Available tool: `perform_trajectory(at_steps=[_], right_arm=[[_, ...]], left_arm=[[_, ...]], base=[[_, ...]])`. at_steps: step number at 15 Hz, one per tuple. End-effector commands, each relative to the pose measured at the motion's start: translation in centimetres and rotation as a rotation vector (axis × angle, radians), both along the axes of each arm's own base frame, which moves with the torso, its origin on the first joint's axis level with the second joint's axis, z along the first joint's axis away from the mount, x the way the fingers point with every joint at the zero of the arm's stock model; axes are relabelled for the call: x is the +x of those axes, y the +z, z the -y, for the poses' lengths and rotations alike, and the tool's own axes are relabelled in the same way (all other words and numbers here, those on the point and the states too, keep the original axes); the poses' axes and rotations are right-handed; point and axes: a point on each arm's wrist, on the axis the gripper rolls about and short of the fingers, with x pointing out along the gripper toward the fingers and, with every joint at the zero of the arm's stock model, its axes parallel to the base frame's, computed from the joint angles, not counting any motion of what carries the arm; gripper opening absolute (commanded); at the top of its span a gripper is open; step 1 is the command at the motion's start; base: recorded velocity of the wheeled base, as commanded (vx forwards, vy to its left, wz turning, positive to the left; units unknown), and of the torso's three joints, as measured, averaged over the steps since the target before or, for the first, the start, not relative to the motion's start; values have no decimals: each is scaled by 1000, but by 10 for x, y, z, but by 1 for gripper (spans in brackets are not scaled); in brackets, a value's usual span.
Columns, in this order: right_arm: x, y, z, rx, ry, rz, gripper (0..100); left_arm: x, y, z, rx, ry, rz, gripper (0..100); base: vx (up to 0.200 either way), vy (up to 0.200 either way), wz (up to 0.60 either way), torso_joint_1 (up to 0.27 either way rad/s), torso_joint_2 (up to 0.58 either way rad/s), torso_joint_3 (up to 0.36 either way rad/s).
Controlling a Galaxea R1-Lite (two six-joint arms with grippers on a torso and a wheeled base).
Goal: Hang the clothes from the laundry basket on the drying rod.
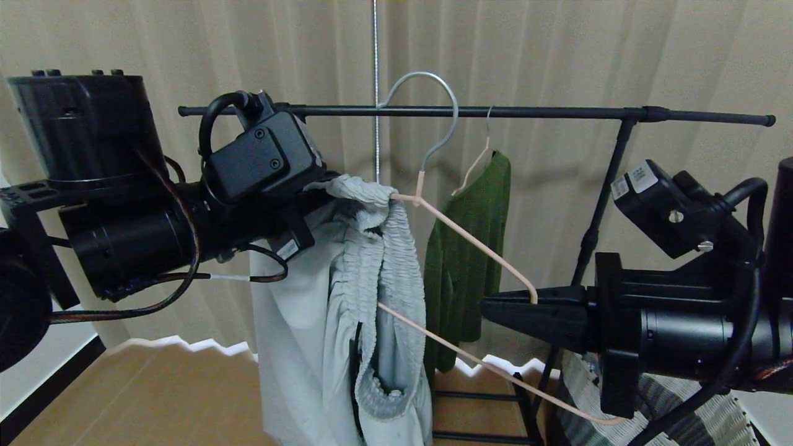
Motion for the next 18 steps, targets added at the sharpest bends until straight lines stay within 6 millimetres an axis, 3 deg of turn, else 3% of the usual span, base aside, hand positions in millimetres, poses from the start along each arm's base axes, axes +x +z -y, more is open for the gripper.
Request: perform_trajectory(at_steps=[1, 3, 4, 6, 9, 10, 14, 18], right_arm=[[0, 1, 0, 3, 2, 3, 0], [-1, 0, 0, -3, 0, 5, 0], [-2, -1, 2, -6, -2, 4, 100], [-2, -3, 3, -10, -8, 2, 100], [7, -9, 12, -94, -167, 73, 100], [12, -9, 18, -85, -228, 116, 100], [17, -15, 28, -61, -277, 165, 100], [16, -30, 26, -100, -275, 124, 100]], left_arm=[[0, -1, 0, 0, 1, -2, 0], [0, -1, 0, -2, 3, -7, 0], [0, -1, -1, -3, 5, -8, 0], [0, -1, -1, -4, 10, -6, 0], [4, -3, -10, 3, 208, -15, 0], [5, -8, -13, -24, 346, -48, 0], [5, -22, -20, -12, 637, -75, 0], [6, -21, -23, -99, 754, -95, 0]], base=[[0, 0, 0, 0, 0, 0], [0, 0, 0, 0, 0, 0], [0, 0, 0, 0, 0, 0], [0, 0, 0, 0, 0, 0], [0, 0, 0, 0, 0, 0], [0, 0, 0, 0, 0, 0], [0, 0, 0, 0, 0, 0], [0, 0, 0, 0, 0, 0]])
